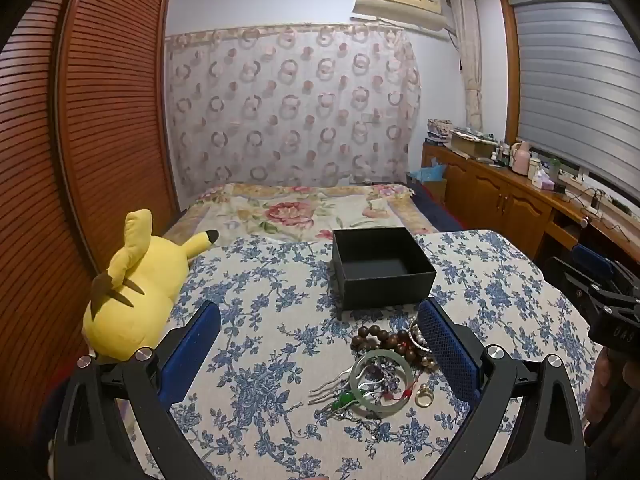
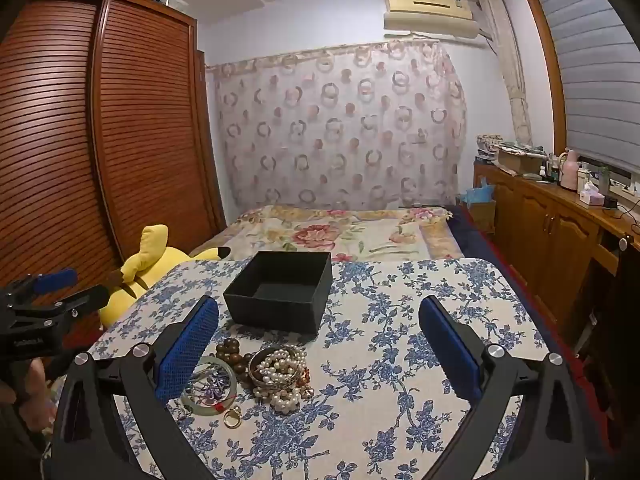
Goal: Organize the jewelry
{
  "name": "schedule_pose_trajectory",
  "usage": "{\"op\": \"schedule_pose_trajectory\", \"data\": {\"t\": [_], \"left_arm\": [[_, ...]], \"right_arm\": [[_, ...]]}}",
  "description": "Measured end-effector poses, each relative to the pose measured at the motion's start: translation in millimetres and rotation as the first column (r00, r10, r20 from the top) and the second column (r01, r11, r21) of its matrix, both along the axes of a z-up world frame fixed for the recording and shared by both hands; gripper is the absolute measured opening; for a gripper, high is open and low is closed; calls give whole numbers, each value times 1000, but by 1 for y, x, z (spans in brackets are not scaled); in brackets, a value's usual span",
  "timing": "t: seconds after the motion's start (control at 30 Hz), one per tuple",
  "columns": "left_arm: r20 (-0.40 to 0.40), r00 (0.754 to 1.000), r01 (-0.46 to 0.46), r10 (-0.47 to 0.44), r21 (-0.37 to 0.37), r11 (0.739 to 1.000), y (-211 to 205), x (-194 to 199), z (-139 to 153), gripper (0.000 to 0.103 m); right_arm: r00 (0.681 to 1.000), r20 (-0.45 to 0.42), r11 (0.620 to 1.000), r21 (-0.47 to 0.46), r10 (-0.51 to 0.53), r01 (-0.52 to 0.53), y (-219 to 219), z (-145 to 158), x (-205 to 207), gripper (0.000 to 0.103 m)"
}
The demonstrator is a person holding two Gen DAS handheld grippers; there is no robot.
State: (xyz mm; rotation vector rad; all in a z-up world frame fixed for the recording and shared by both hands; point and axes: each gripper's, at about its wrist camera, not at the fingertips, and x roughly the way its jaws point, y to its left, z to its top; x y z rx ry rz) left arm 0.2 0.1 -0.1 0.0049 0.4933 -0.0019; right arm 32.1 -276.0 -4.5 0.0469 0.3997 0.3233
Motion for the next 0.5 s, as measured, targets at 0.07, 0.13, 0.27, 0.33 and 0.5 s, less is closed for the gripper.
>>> {"op": "schedule_pose_trajectory", "data": {"t": [0.07, 0.13, 0.27, 0.33, 0.5], "left_arm": [[-5, 1000, 1, -1, 2, 1000, 0, 0, 0, 95], [-5, 1000, 0, 0, 2, 1000, 0, 1, -1, 95], [2, 1000, 2, -2, -1, 1000, 0, 0, 0, 95], [1, 1000, 1, -1, -1, 1000, 0, 0, 0, 95], [1, 1000, 1, -1, -1, 1000, 0, 0, 0, 95]], "right_arm": [[1000, 1, 1000, -1, 0, 0, 0, 0, 0, 101], [1000, 0, 1000, -1, -2, 2, -1, 0, 0, 101], [1000, -2, 1000, -4, -1, 1, 0, 0, 1, 101], [1000, -3, 1000, -3, 0, 0, 0, 0, 0, 101], [1000, -1, 1000, -3, 0, 0, 1, 1, -1, 101]]}}
